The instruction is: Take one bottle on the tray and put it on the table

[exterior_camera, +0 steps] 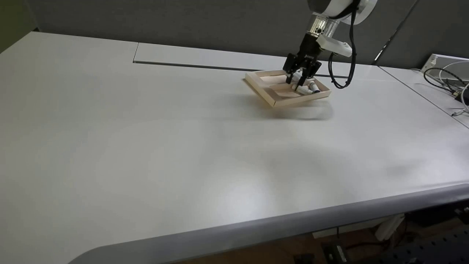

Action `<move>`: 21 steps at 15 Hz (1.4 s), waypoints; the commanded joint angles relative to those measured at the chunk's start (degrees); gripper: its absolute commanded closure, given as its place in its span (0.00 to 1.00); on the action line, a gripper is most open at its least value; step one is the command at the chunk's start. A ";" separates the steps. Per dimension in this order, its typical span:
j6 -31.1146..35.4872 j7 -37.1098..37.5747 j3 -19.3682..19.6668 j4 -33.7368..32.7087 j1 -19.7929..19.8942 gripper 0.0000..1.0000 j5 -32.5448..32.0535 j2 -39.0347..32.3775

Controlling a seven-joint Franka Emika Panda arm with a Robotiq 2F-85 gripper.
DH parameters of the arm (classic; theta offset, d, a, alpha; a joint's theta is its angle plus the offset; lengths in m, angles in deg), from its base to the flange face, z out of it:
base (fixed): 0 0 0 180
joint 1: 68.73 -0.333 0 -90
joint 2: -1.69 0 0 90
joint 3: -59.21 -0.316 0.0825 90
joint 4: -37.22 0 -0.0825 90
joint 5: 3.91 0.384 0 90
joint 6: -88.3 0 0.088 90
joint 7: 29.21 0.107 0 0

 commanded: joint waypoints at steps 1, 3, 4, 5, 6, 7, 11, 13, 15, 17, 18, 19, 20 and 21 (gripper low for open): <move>-0.34 -0.27 -0.36 0.26 0.77 0.08 0.58 0.20; -0.34 -1.08 -0.72 0.47 1.12 0.00 0.69 0.47; -0.26 -2.04 -1.08 0.95 1.38 0.00 0.77 0.85; 0.05 -3.02 -1.39 1.27 1.58 0.00 0.80 1.06; 0.21 -4.03 -1.81 1.66 1.83 0.00 0.90 1.33; 0.49 -4.99 -2.15 1.99 2.02 0.00 0.93 1.54; 1.12 -10.33 -3.61 3.59 2.94 0.00 0.49 2.45; 2.03 -13.42 -3.67 4.45 3.03 0.00 -0.47 2.76; 2.91 -15.77 -3.41 5.02 2.97 0.00 -1.26 2.88; 3.96 -17.27 -3.24 5.62 2.96 0.00 -1.64 2.85; 4.47 -18.00 -3.19 5.89 2.96 0.00 -1.98 2.76; 4.62 -18.51 -3.18 6.09 3.00 0.25 -2.31 2.69; 4.90 -18.70 -3.05 6.29 2.94 0.27 -2.67 2.60; 4.96 -18.90 -3.01 6.45 2.94 0.33 -2.76 2.55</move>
